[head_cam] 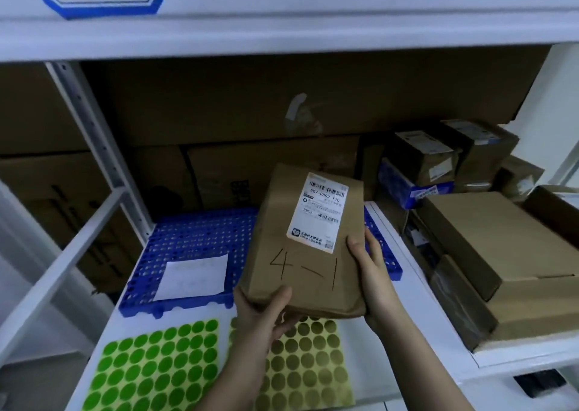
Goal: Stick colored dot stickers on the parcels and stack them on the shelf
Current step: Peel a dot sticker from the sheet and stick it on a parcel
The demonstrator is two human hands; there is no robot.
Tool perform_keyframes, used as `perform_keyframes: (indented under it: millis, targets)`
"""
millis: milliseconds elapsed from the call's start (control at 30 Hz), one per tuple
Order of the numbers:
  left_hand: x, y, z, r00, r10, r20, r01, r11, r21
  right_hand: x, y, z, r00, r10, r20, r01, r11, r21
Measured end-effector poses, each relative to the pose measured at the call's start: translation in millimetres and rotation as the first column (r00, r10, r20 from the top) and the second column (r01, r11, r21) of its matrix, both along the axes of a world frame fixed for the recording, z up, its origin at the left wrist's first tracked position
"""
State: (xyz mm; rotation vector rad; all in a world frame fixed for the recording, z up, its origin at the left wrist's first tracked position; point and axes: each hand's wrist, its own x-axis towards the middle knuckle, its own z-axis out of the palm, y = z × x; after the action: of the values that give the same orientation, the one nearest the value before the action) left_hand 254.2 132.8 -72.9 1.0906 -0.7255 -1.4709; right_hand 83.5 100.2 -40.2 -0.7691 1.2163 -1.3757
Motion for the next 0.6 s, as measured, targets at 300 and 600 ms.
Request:
perform_keyframes:
  millis: [300, 600]
  targets:
    - [29, -19, 20, 0.971, -0.155, 0.181, 0.164, 0.986, -0.031, -25, 28, 22, 0.973, 0.111, -0.202, -0.134, 0.985, -0.106]
    - [12, 1, 52, 0.972, -0.042, 0.232, 0.075, 0.988, -0.132, -20, 59, 37, 0.993, 0.088, -0.084, -0.105, 0.969, -0.224]
